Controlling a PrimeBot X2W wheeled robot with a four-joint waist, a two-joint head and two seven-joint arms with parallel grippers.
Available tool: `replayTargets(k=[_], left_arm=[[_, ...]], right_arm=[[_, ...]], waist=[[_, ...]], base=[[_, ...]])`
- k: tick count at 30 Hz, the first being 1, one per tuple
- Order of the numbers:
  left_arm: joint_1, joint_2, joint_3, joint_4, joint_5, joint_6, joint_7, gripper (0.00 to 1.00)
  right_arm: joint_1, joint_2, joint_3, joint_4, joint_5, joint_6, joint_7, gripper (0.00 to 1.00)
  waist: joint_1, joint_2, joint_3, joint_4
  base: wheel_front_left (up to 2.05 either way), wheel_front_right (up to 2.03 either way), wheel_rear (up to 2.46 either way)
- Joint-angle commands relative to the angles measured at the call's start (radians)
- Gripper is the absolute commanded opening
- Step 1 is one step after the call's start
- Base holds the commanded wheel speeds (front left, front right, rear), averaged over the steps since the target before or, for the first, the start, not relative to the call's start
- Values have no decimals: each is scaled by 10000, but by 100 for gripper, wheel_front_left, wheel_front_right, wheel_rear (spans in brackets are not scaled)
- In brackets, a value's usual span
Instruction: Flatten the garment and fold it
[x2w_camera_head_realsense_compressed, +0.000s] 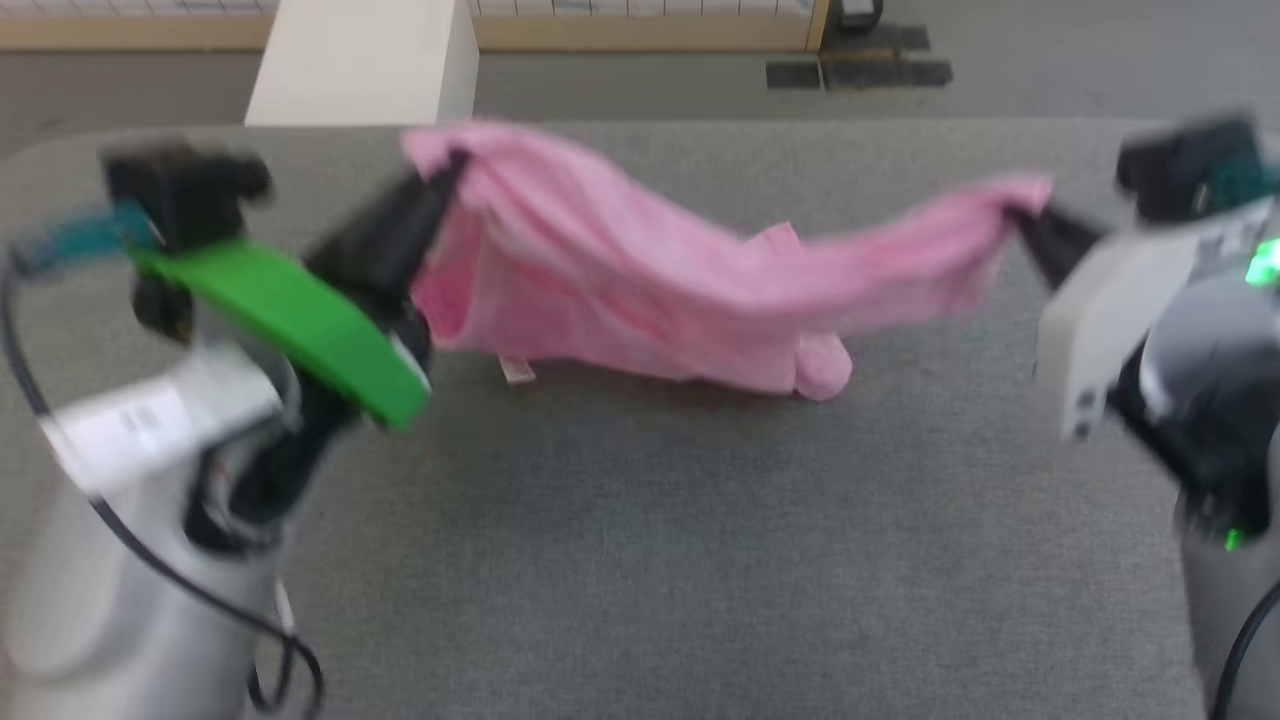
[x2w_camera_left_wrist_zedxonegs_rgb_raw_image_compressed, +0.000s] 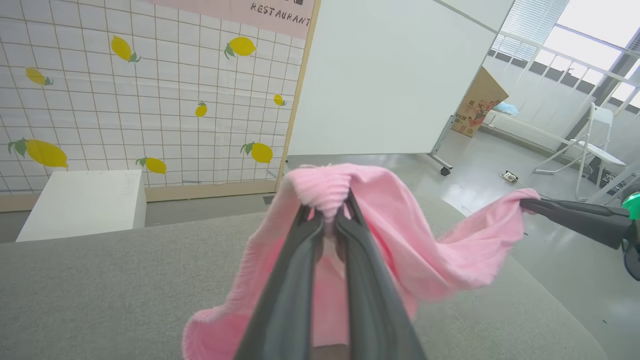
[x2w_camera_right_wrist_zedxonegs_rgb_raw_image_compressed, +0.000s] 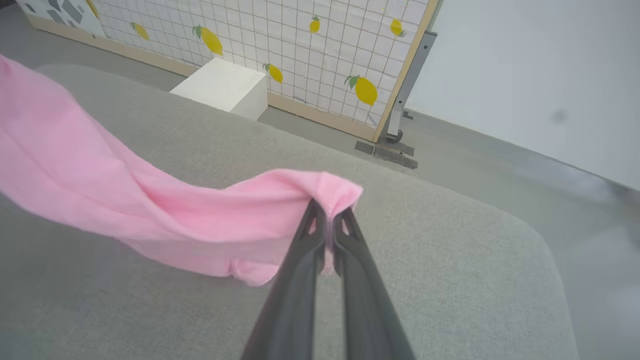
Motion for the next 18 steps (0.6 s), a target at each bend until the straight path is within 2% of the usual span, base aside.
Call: replayTargets(k=[1, 5, 9, 12, 16, 18], left_arm=[[-711, -74, 179, 248, -218, 51, 145, 0], [-2873, -175, 532, 1385, -201, 315, 336, 0], [-4974, -217, 824, 2760, 287, 588, -52, 0], [-6408, -205, 909, 3774, 857, 707, -664, 0], [-7925, -545, 1440, 4705, 1019, 923, -2007, 0], [-8371, -619, 1541, 5126, 1108, 894, -2524, 0]], right_arm=[[-746, -115, 88, 257, 29, -13, 90, 0], [-3177, -353, 189, 1397, -78, -13, 33, 0], [-5519, -326, 297, 2809, -698, -13, -612, 0], [-7011, -159, 302, 3817, -1282, -13, -1535, 0], [-8461, 91, 186, 4816, -2027, -13, -2976, 0], [-8960, 187, 139, 5266, -2355, -13, -3656, 0]], waist=[[0, 0, 747, -44], [0, 0, 1664, -100], [0, 0, 2592, -257], [0, 0, 3105, -323], [0, 0, 3471, -360], [0, 0, 3526, -362]], base=[[0, 0, 0], [0, 0, 0], [0, 0, 0], [0, 0, 0], [0, 0, 0], [0, 0, 0]])
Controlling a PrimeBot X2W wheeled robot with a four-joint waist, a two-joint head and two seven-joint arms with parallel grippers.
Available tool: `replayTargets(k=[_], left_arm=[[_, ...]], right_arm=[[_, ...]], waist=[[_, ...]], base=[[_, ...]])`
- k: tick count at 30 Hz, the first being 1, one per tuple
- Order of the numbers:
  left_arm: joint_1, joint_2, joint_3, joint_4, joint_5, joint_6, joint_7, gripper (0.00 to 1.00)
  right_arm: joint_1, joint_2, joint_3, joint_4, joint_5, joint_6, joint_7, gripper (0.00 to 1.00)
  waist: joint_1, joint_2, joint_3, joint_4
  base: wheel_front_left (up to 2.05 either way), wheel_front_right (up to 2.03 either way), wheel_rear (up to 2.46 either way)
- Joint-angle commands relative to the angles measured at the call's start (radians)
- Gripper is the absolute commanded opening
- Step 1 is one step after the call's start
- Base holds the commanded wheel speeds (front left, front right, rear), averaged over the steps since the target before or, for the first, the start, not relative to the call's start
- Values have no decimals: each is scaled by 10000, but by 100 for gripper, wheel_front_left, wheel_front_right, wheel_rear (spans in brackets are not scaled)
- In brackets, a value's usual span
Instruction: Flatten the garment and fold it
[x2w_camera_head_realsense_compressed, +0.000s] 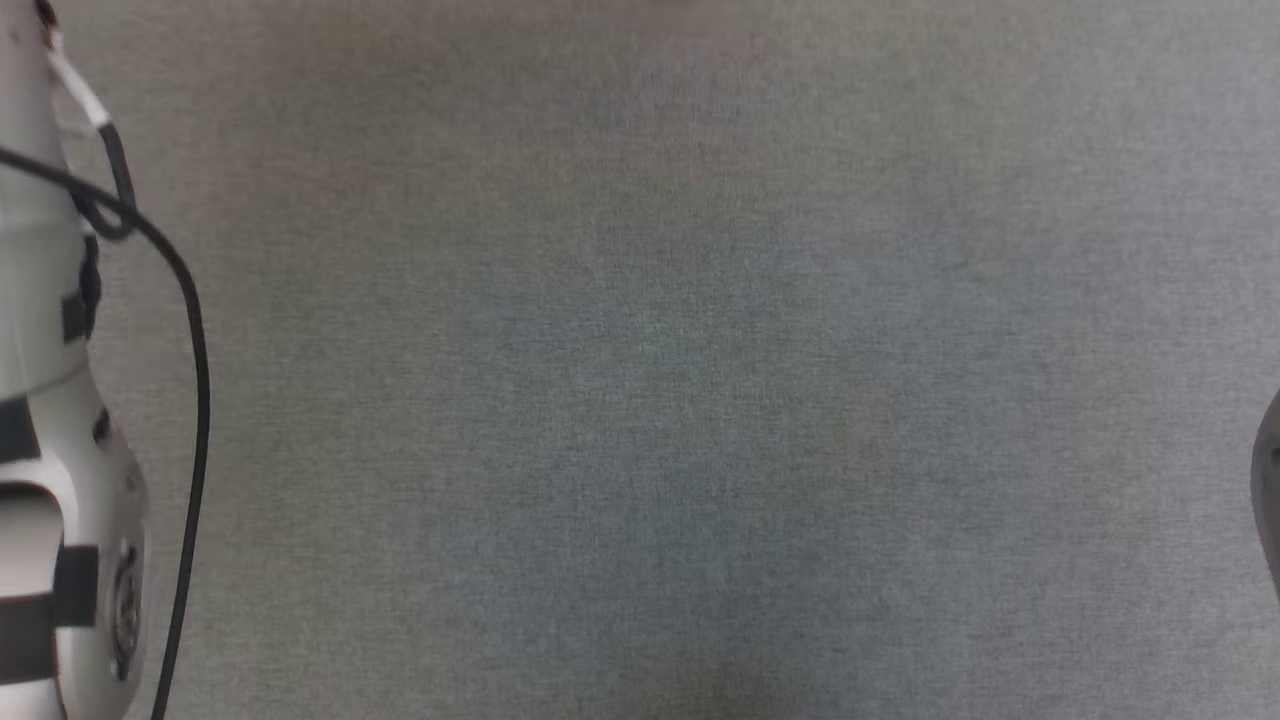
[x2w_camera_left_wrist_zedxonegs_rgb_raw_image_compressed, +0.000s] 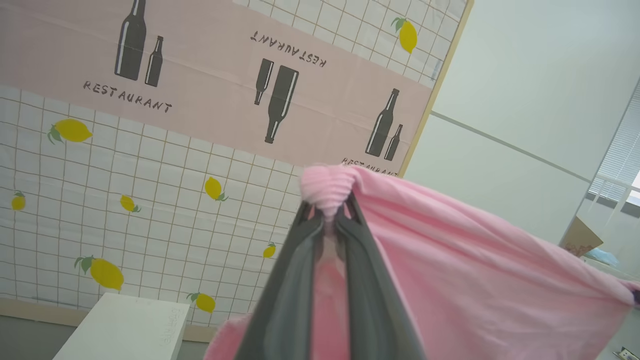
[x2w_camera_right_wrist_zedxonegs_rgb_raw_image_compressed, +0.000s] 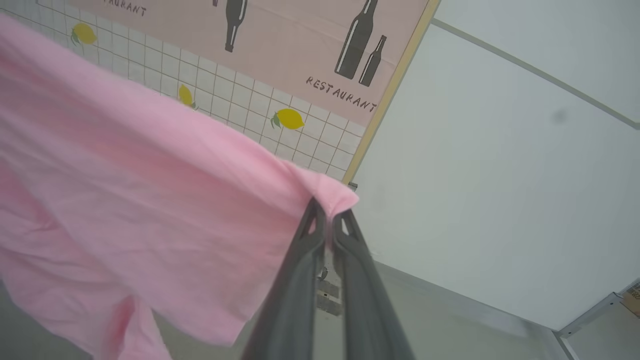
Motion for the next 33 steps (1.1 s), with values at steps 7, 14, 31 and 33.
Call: replayTargets(k=[7, 14, 31, 33], left_arm=[[1797, 133, -905, 1963, 368, -1075, -358, 0], [5011, 414, -1622, 1390, 0, -1394, 144, 0], [12525, 1888, -3149, -3269, -581, -822, 1423, 0], [13185, 2097, -3127, -3804, -682, -526, 1660, 0]], right_arm=[[1175, 108, 383, 1945, 311, -19, -977, 0], [3912, -838, 1850, 1220, 1859, -19, -3, 0], [13240, -1040, 191, -4447, 3344, -19, 2668, 0], [14178, -783, -166, -4984, 3097, -19, 3010, 0]], waist=[[-2, -1, 3, 6], [-2, -1, -904, -40], [-2, -1, -2777, 38], [-2, -1, -2877, 29]], base=[[0, 0, 0], [0, 0, 0], [0, 0, 0], [0, 0, 0]])
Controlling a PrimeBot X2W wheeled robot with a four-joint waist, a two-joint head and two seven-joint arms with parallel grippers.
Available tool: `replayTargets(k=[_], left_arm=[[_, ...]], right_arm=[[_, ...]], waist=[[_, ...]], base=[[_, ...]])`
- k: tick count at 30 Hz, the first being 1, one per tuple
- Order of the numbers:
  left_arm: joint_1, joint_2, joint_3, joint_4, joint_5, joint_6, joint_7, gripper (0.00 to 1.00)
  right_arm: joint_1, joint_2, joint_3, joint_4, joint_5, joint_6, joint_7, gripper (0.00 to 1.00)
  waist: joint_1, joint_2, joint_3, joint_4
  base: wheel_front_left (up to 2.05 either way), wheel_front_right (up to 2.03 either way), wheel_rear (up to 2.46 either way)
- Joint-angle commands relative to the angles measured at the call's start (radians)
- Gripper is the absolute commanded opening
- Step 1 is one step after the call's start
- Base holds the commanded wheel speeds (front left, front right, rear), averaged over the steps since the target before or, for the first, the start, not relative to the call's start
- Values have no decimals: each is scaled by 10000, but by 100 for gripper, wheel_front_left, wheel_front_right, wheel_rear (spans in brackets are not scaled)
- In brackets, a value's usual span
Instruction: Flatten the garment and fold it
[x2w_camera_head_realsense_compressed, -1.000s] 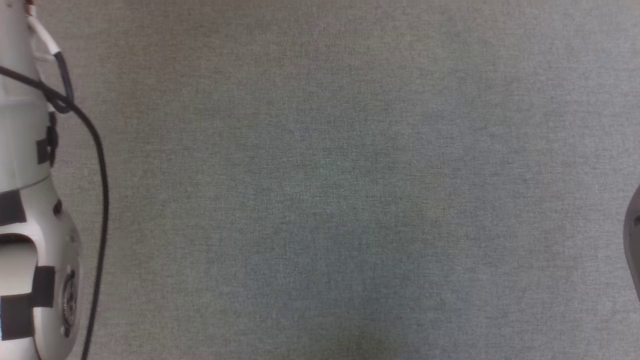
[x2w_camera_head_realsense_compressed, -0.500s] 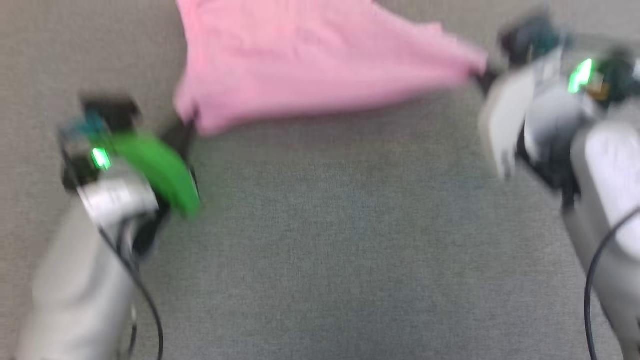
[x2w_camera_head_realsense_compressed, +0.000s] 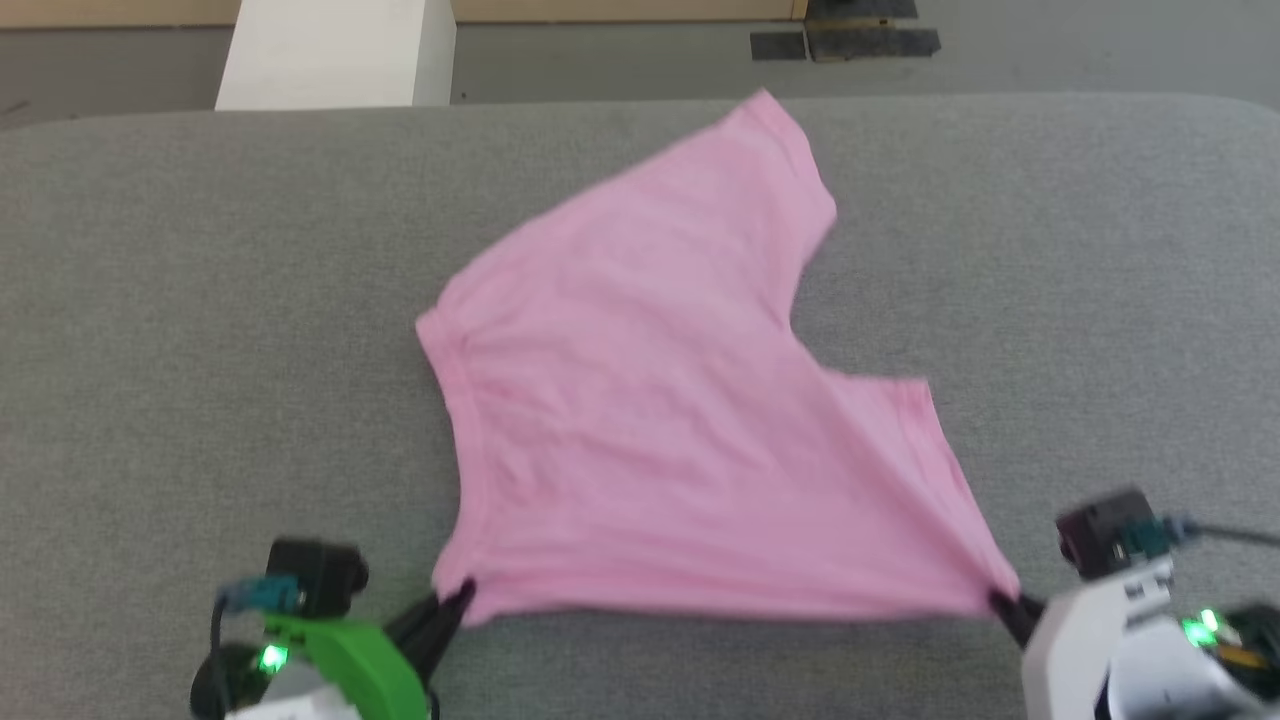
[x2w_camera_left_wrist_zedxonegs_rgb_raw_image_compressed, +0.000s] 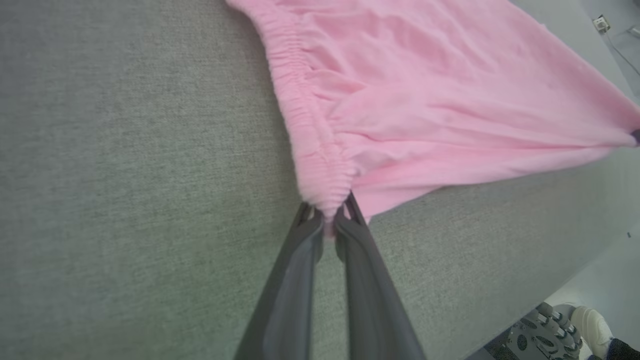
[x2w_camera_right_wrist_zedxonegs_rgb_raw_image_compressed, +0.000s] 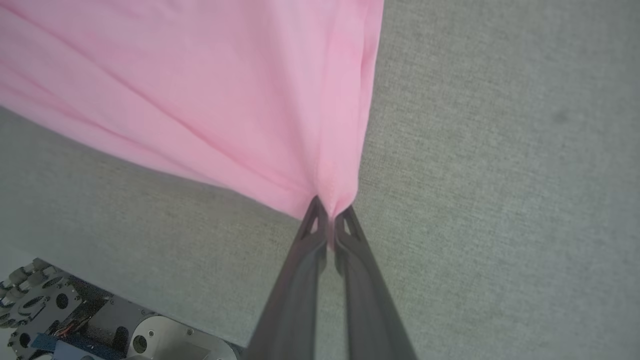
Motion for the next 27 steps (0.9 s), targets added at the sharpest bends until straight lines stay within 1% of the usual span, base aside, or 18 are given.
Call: replayTargets(k=[1, 2, 5, 7, 9, 11, 13, 16, 18, 19, 20, 22, 27], left_arm=[[563, 230, 58, -335, -155, 281, 170, 0], [857, 300, 96, -553, -220, 443, 257, 0], [1862, 509, 218, -1232, -343, 1123, 549, 0], [2405, 542, 236, -1695, -428, 1507, 712, 0], [2733, 474, 212, -2159, -493, 1704, 720, 0], [2780, 343, 172, -2529, -447, 1729, 548, 0], [2581, 148, 125, -2732, -331, 1641, 264, 0], [2024, -56, 56, -2674, 34, 1467, -151, 0], [1497, -258, 52, -2514, 279, 1366, -472, 0], [1174, -383, 20, -2397, 359, 1285, -586, 0], [284, -681, -15, -1996, 571, 1124, -835, 0], [-395, -891, 32, -1562, 697, 1067, -1003, 0], [-1766, -1303, 214, -403, 949, 1102, -1355, 0]], right_arm=[[604, 209, -252, -389, -218, -19, 235, 0], [960, 325, -413, -605, -323, -19, 398, 0], [2018, 750, -924, -1302, -642, -19, 958, 0], [2571, 1037, -1243, -1713, -791, -19, 1317, 0], [2905, 1234, -1454, -2127, -879, -19, 1491, 0], [2925, 1353, -1567, -2490, -914, -19, 1348, 0], [2662, 1362, -1574, -2682, -977, -19, 1049, 0], [1888, 1134, -1414, -2694, -1065, -19, 573, 0], [1161, 834, -1222, -2474, -1125, -19, 320, 0], [716, 661, -1122, -2312, -1150, -19, 177, 0], [-509, 220, -760, -1663, -1126, -19, -4, 0], [-1536, -104, -428, -1009, -1118, -19, -65, 0], [-3848, -514, 174, 624, -1093, -19, -358, 0]], waist=[[1, 0, -231, -12], [1, 0, -254, -23], [1, 0, -338, -63], [1, 0, -378, -50], [1, 0, -395, -13], [1, 0, -402, 41], [1, 0, -419, 101], [1, 0, -407, 172], [1, 0, -383, 224], [1, 0, -344, 291], [1, 0, -177, 430], [1, 0, -16, 538], [1, 0, 457, 861]], base=[[0, 0, 0], [0, 0, 0], [0, 0, 0], [0, 0, 0], [0, 0, 0], [0, 0, 0], [0, 0, 0], [0, 0, 0], [0, 0, 0], [0, 0, 0], [0, 0, 0], [0, 0, 0], [0, 0, 0]])
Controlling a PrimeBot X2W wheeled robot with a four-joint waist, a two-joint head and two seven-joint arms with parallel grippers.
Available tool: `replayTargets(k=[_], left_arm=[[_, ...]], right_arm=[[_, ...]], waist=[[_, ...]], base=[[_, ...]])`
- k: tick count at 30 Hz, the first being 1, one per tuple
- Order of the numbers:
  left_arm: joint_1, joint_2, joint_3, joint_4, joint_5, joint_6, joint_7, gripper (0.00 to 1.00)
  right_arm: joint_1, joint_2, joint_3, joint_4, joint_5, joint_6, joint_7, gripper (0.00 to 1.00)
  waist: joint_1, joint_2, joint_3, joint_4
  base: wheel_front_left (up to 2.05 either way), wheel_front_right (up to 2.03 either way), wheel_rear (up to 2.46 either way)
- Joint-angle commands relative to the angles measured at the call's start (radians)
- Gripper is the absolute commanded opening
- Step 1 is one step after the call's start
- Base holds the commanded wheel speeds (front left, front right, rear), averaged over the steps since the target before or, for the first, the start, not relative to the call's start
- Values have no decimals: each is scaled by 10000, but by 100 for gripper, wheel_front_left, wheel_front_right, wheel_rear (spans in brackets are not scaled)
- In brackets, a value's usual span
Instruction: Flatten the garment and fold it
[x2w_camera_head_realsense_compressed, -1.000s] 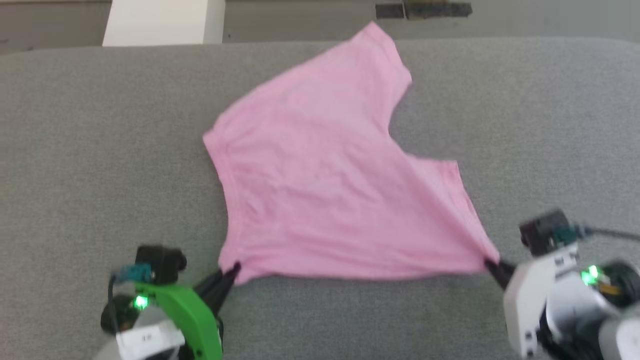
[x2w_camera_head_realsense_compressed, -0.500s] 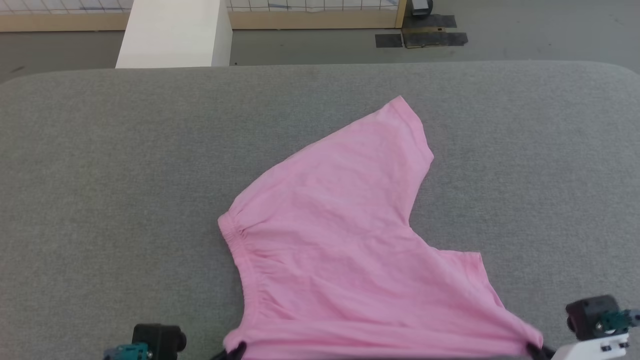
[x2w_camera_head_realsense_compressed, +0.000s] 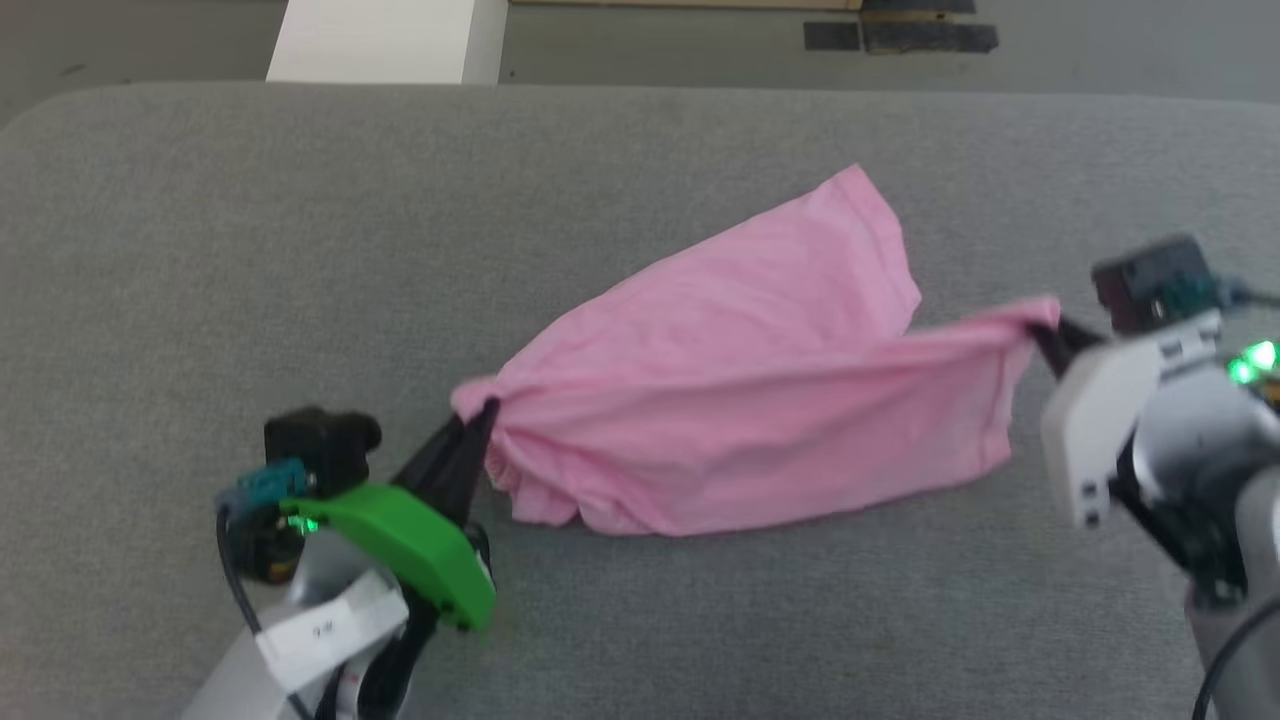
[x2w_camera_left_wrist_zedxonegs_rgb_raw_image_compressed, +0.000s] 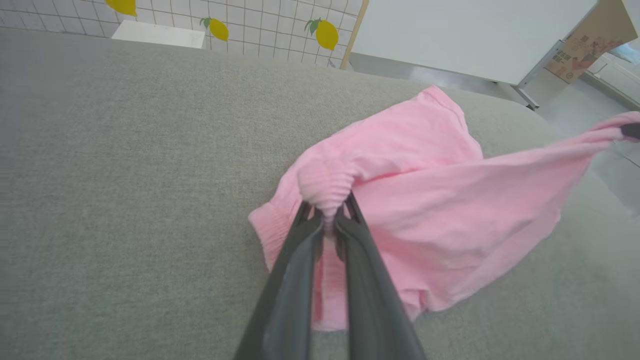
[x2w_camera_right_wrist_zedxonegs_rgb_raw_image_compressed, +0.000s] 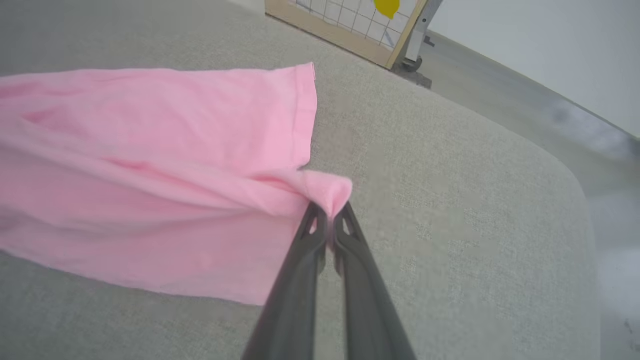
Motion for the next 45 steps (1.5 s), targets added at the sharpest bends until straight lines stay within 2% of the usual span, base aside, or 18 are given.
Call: replayTargets(k=[1, 7, 13, 20, 26, 28, 29, 30, 31, 34, 39, 45], left_arm=[[-457, -143, 83, 334, 35, -8, -129, 0], [-1557, -440, 167, 1594, 147, 11, -304, 0], [-2175, -594, 115, 2340, 177, 9, -248, 0], [-2492, -747, -163, 2787, 81, -170, 53, 0], [-2466, -811, -403, 2905, -89, -332, 383, 0], [-2448, -832, -401, 2885, -124, -332, 356, 45], [-2427, -849, -383, 2853, -135, -321, 293, 100], [-2405, -854, -379, 2826, -139, -324, 244, 100], [-2367, -863, -370, 2783, -149, -333, 173, 100], [-2236, -909, -278, 2606, -127, -333, -251, 100], [-1732, -962, -38, 2284, -3, -238, -1295, 100], [-980, -1058, 332, 2161, 357, 9, -3013, 100]], right_arm=[[-669, -80, 187, 459, 24, -17, -157, 0], [-3119, -157, 987, 2655, -23, -17, -743, 0], [-4871, -103, 1787, 4611, -355, -17, -978, 0], [-6145, 104, 2115, 6535, -428, -17, -855, 0], [-6725, 174, 2532, 7700, -263, -17, -241, 0], [-6834, 187, 2624, 7900, -182, -17, -195, 0], [-6868, 202, 2659, 8002, -129, -17, -191, 0], [-6882, 221, 2682, 8059, -70, -17, -232, 31], [-6881, 239, 2688, 8116, 15, -17, -314, 100], [-6771, 242, 2639, 8169, 204, -17, -783, 100], [-6049, 276, 2362, 7879, 666, -17, -2209, 100], [-4450, 355, 1854, 6879, 1205, -17, -4193, 100]], waist=[[1, -1, 408, 321], [1, -1, 1112, 626], [1, -1, 1801, 900], [1, -1, 2265, 1155], [1, -1, 2252, 1229], [1, -1, 2181, 1220], [1, -1, 2119, 1203], [1, -1, 2062, 1187], [1, -1, 1988, 1164], [1, -1, 1708, 1124], [1, -1, 973, 1040], [1, -1, 71, 959]], base=[[0, 0, 0], [0, 0, 0], [0, 0, 0], [0, 0, 0], [0, 0, 0], [0, 0, 0], [0, 0, 0], [0, 0, 0], [0, 0, 0], [0, 0, 0], [0, 0, 0], [0, 0, 0]])
